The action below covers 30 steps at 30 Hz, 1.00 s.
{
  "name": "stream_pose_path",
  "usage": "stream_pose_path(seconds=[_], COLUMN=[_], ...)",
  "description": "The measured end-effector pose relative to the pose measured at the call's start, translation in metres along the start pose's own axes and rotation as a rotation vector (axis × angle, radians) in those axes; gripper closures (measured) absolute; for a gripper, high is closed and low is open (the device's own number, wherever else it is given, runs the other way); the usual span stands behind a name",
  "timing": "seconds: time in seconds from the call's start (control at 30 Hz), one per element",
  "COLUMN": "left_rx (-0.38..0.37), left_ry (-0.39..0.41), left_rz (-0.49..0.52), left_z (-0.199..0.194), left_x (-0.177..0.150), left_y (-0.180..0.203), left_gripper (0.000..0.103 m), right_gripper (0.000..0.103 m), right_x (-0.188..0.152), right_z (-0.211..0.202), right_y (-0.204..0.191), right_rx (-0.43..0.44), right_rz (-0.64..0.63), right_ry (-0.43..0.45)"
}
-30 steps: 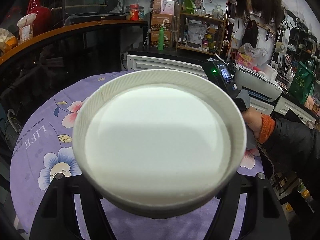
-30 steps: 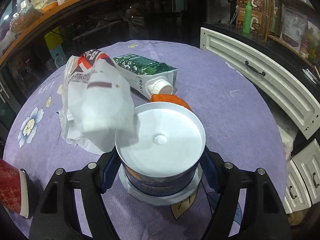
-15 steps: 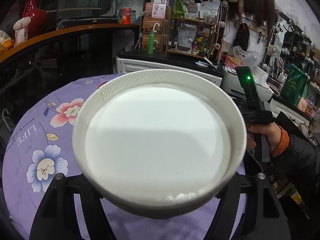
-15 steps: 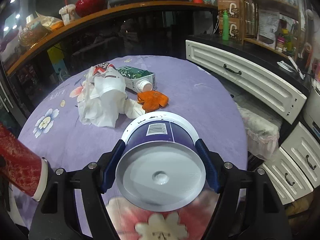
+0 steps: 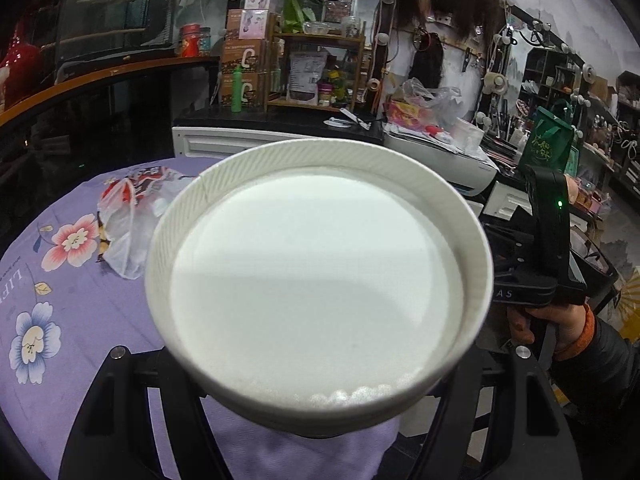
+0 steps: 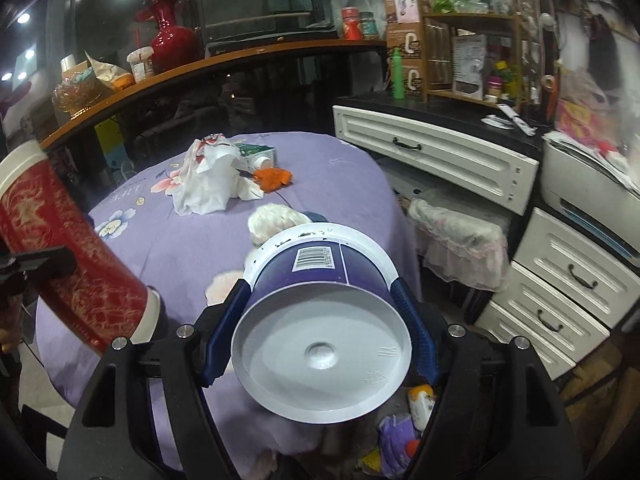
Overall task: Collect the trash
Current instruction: 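Carry the red can with the left tool while the right tool carries the cup toward the bin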
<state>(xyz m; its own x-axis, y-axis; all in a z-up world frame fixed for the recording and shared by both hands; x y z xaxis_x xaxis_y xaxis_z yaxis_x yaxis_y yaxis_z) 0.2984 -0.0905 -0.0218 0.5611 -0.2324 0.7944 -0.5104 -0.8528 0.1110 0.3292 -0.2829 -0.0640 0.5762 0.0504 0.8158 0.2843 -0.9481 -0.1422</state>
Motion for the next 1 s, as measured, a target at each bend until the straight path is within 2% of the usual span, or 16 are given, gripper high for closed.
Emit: stream_pose_path(seconds=[0.23,0.37,0.5,0.73,1.0], left_rx=[-0.097,-0.146,-0.165,-0.135,-0.102], left_ry=[-0.006,-0.055,-0.113,-0.243,-0.397], left_rz=[0.072,0.098,0.133,0.184,0.195], left_z=[0.039,0.079,0.121,0.195,0.258], left_x=[0.008,0.004,-0.009,-0.048,-0.100], left_y=[0.077,0.118,0.155,0.188,0.201], left_gripper=[0.032,0.032,0.032,0.032,0.031], right_gripper=[0.031,0.031,0.031,0.031,0.031], right_x=[-0.052,-0.079,-0.104,-0.137,-0.158], right_z=[-0.053,-0.077,-0.096,-0.109,-0.108], right_y=[0.058,0.095,0.128,0.163,0.179], right_rx=[-0.145,-0.241,-0.301,-0.350,-0.345], right_rz=[0.073,0.127,0.201,0.289,0.351], right_ry=[0.006,0.002,0.003,-0.006,-0.023])
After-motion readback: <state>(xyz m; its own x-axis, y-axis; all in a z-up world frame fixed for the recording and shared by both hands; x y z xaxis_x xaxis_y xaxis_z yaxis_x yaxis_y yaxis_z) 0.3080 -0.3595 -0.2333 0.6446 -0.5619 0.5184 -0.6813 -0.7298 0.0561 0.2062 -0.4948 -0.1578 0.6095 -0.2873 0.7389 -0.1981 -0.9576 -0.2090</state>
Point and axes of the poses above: each gripper's, at about its wrist camera, not at the fingertips, and z roughly the way its jaws point, y to its right, x to its top, the point moved 5 cm from there along z, roughly the way its jaws point, and after that the axes turned 1 degree about x, right-handed, at the moved point
